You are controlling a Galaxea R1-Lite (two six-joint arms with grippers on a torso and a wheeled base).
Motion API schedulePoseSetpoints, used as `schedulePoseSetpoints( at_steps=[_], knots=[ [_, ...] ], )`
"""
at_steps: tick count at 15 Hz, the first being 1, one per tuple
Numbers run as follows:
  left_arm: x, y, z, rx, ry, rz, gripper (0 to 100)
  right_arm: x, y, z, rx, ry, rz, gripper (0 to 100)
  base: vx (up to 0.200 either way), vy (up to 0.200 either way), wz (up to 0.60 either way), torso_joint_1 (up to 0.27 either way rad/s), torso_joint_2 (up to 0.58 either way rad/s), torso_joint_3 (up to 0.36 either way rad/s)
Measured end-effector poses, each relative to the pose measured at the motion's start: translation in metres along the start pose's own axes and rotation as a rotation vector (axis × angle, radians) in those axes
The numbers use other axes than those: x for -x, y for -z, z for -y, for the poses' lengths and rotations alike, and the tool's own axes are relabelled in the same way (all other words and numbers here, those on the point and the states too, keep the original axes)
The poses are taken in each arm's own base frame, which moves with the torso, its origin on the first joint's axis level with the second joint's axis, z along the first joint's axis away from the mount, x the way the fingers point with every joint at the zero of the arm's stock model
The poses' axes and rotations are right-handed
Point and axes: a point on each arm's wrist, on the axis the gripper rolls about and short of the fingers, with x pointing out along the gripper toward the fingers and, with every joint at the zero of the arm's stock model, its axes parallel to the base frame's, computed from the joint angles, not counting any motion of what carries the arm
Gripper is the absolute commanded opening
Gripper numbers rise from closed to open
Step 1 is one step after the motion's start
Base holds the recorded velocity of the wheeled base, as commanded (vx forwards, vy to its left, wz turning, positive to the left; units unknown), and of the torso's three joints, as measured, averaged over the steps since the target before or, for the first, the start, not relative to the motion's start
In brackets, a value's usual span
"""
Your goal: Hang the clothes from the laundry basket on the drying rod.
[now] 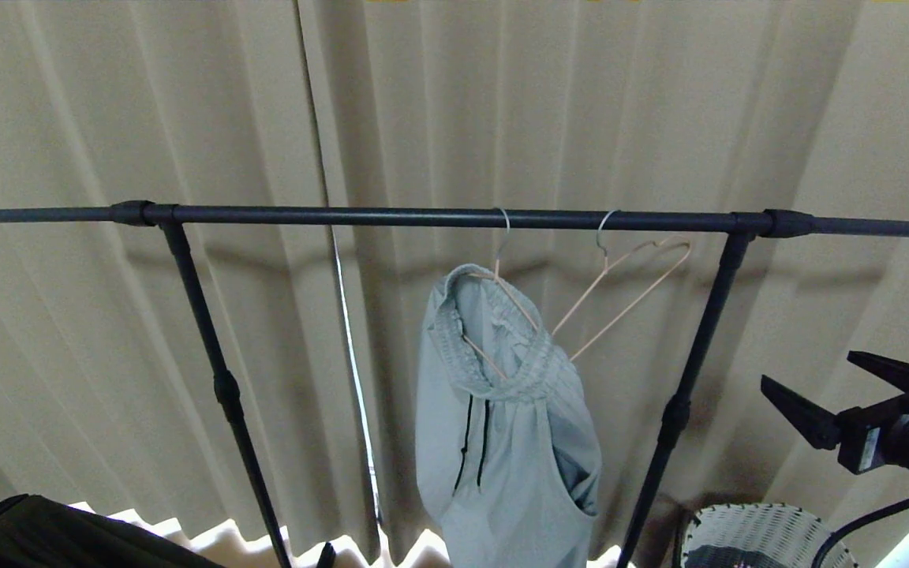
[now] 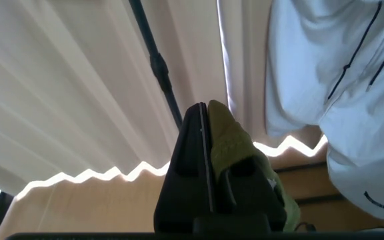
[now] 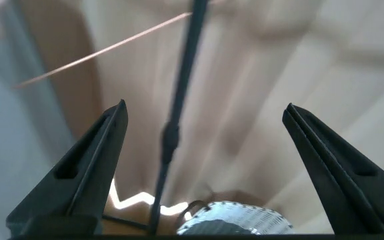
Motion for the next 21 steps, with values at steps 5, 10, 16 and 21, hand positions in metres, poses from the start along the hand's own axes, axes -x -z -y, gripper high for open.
schedulePoseSetpoints(
  at_steps=[5,10,16,21],
  knots=[
    [0.002,-0.002,-0.001,0.002,-0.007,0.037,0,-0.014,0.002,-0.019,-0.004,-0.104,-0.035,100,0.000,0.000,0.00,0.000,0.00,0.000],
    [0.002,-0.003,-0.001,0.002,-0.007,0.038,0,-0.019,0.005,-0.021,-0.003,-0.119,-0.058,100,0.000,0.000,0.00,0.000,0.00,0.000],
    [0.002,-0.002,0.000,0.000,0.007,0.041,0,-0.028,0.002,-0.024,-0.011,-0.127,-0.062,100,0.000,0.000,0.00,0.000,0.00,0.000],
    [0.002,-0.003,0.000,0.000,0.010,0.046,0,-0.034,0.002,-0.024,-0.012,-0.119,-0.044,100,0.000,0.200,0.00,0.003,0.00,-0.002]
  ],
)
